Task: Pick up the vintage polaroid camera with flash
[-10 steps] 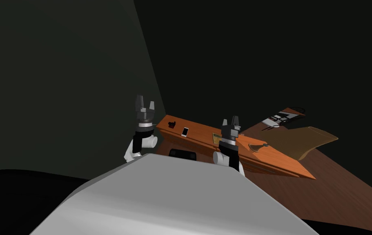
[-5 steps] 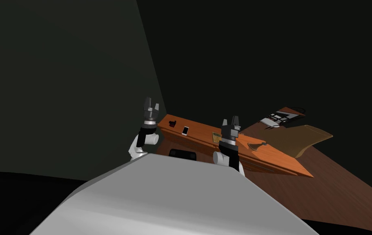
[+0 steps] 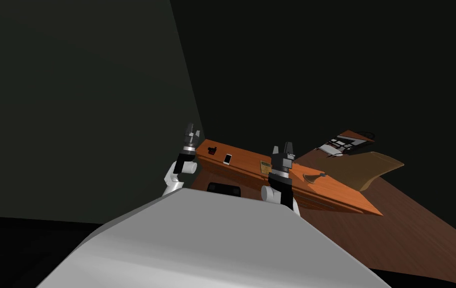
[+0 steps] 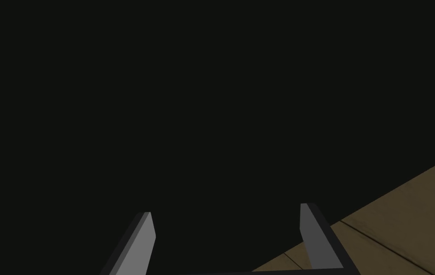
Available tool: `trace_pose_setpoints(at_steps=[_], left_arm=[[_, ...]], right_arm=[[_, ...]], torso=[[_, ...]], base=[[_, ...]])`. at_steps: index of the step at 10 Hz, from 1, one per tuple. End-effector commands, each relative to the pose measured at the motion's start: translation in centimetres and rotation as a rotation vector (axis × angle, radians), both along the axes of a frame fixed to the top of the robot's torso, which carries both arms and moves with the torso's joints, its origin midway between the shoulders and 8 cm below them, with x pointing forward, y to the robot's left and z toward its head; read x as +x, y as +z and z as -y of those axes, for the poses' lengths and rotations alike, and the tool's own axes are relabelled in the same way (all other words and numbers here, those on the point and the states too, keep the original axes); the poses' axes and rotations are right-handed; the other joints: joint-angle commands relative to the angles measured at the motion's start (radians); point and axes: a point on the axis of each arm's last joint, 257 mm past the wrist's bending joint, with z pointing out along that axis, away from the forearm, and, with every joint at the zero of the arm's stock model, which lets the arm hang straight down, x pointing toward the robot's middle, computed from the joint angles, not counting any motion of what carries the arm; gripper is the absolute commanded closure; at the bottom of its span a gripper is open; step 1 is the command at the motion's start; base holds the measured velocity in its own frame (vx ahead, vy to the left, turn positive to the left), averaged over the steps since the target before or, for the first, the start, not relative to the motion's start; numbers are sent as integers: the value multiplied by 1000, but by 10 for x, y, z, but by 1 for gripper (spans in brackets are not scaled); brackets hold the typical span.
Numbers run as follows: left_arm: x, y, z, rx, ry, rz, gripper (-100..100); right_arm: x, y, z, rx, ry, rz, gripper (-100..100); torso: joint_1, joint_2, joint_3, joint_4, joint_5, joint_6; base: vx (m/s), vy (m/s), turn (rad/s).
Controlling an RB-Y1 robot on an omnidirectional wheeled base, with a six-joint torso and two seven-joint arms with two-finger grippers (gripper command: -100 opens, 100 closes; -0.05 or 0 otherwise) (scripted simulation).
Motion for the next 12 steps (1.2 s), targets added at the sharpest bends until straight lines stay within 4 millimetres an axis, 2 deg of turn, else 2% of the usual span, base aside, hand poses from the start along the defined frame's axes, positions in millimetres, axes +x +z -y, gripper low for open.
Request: trace_pose_setpoints(at_steps=[1, 2, 3, 4, 5, 6, 7, 8, 9, 10, 11, 12], left_arm=[[9, -10, -3, -9, -4, -32, -100], [24, -21, -3, -23, -14, -72, -100], [25, -27, -4, -24, -12, -84, -100], [38, -36, -5, -40, -21, -121, -100], [40, -44, -6, -42, -18, -137, -100], [54, -57, -7, -60, -26, -181, -100], [55, -63, -8, -61, -24, -193, -100], [68, -75, -8, -81, -31, -238, -100], [69, -81, -9, -82, -28, -249, -100], [82, -96, -10, -103, -34, -299, -100], [83, -100, -11, -104, -32, -307, -100], [95, -116, -11, -126, -36, -359, -100]], right_arm=[[0, 0, 0, 0, 0, 0, 0], [0, 0, 0, 0, 0, 0, 0], [0, 0, 0, 0, 0, 0, 0], [0, 0, 0, 0, 0, 0, 0], [0, 0, 0, 0, 0, 0, 0], [0, 0, 0, 0, 0, 0, 0], [0, 0, 0, 0, 0, 0, 0], [0, 0, 0, 0, 0, 0, 0], [0, 0, 0, 0, 0, 0, 0], [0, 0, 0, 0, 0, 0, 0], [0, 0, 0, 0, 0, 0, 0], [0, 0, 0, 0, 0, 0, 0]], torso=[[0, 0, 0, 0, 0, 0], [0, 0, 0, 0, 0, 0], [0, -1, 0, 0, 0, 0], [0, -1, 0, 0, 0, 0], [0, -1, -1, 0, 0, 0], [0, -1, -1, 0, 0, 0], [0, -1, -1, 0, 0, 0], [0, -1, -1, 0, 0, 0], [0, -1, -1, 0, 0, 0], [0, -1, -1, 0, 0, 0], [1, -1, -1, 0, 0, 0], [0, -2, -1, 0, 0, 0]], base=[[-30, 7, 6], [-33, 7, 8], [-26, 6, 2], [-30, 9, 8], [-24, 6, -1], [-28, 6, 7], [-23, 7, 0], [-25, 9, 0], [-19, 11, 0], [-21, 18, -2], [-17, 15, -2], [-14, 20, -3]])
